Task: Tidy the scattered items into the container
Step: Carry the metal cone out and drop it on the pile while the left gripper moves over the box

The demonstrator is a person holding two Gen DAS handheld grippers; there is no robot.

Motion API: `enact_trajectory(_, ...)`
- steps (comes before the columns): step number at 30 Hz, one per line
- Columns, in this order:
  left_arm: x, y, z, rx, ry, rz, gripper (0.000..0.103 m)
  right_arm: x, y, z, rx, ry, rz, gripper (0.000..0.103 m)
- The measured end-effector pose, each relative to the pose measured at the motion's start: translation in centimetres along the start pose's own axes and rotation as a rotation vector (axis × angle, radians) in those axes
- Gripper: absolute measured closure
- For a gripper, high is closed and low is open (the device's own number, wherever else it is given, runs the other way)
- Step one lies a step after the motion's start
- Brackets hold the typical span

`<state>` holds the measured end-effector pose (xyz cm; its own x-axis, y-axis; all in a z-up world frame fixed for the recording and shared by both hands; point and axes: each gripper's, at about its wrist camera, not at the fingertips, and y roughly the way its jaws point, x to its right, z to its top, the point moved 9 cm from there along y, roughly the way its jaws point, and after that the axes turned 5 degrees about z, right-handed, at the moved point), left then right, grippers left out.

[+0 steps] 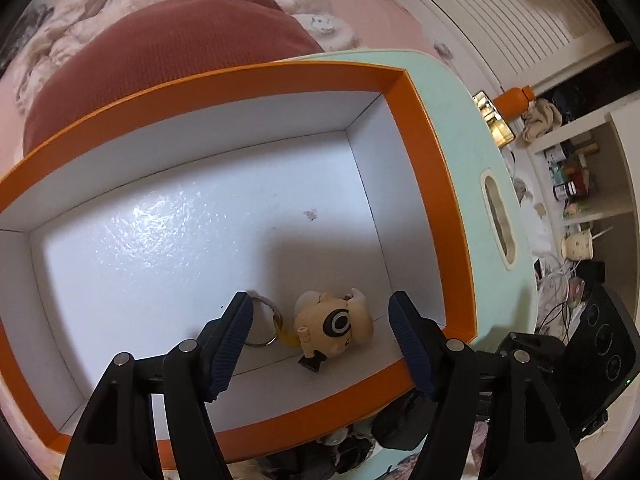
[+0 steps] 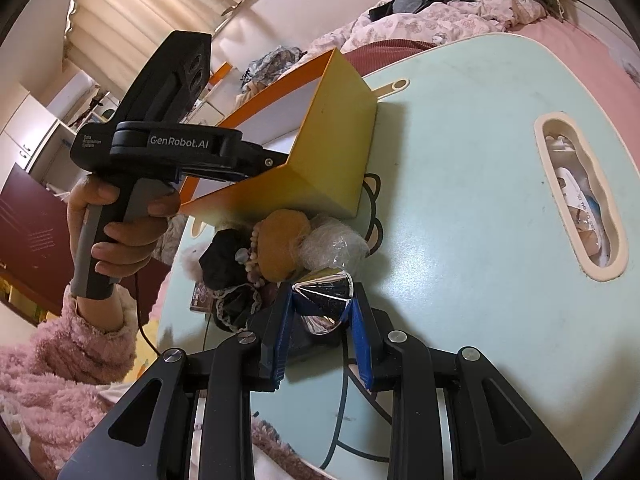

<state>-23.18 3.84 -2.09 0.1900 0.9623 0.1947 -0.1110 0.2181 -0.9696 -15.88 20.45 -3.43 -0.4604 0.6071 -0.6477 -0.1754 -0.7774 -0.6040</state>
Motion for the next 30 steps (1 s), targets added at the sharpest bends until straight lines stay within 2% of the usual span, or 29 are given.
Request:
enact_trajectory(1, -0.5, -0.1, 0.1, 0.003, -0.006, 0.015, 0.032, -0.1, 0.1, 0.0, 0.000, -0.002, -0.002, 0.074)
enact_trajectory(3, -1.8, -0.1, 0.6, 0.025, -0.015, 0.094, 0.032, -0.1, 0.2, 0.0, -0.001, -0.004, -0.003, 0.074)
enact_trajectory(8, -3.3, -0.8, 1.5, 0.046, -0.034, 0.125, 0.032, -0.2, 0.3, 0.0, -0.002, -0.005, -0.003, 0.074)
enact_trajectory(12, -3.8, -1.4, 1.2, 0.050, -0.049, 0.112, 0.037, -0.2, 0.3, 0.1, -0.002, -0.010, -0.011, 0.074)
enact_trajectory(14, -3.7, -2.1, 0.9, 0.054, -0.060, 0.071, 0.039, -0.3, 0.3, 0.3, -0.002, -0.021, -0.028, 0.074)
enact_trajectory(23, -2.4, -5.1, -0.8, 0.113, -0.067, -0.022, 0.039, -1.7, 2.0, 1.7, -0.016, -0.121, -0.132, 0.074)
enact_trajectory(26, -2.4, -5.4, -1.6, 0.106, -0.062, -0.038, 0.039, -2.1, 3.0, 1.8, -0.037, -0.147, -0.142, 0.074)
enact_trajectory(28, -0.2, -4.2, -0.8, 0.097, -0.061, -0.046, 0.039, -2.1, 3.5, 2.0, -0.046, -0.169, -0.170, 0.074)
enact_trajectory(30, -0.1, -4.1, -0.9, 0.087, -0.060, -0.055, 0.039, -2.1, 4.0, 2.0, -0.065, -0.186, -0.189, 0.070)
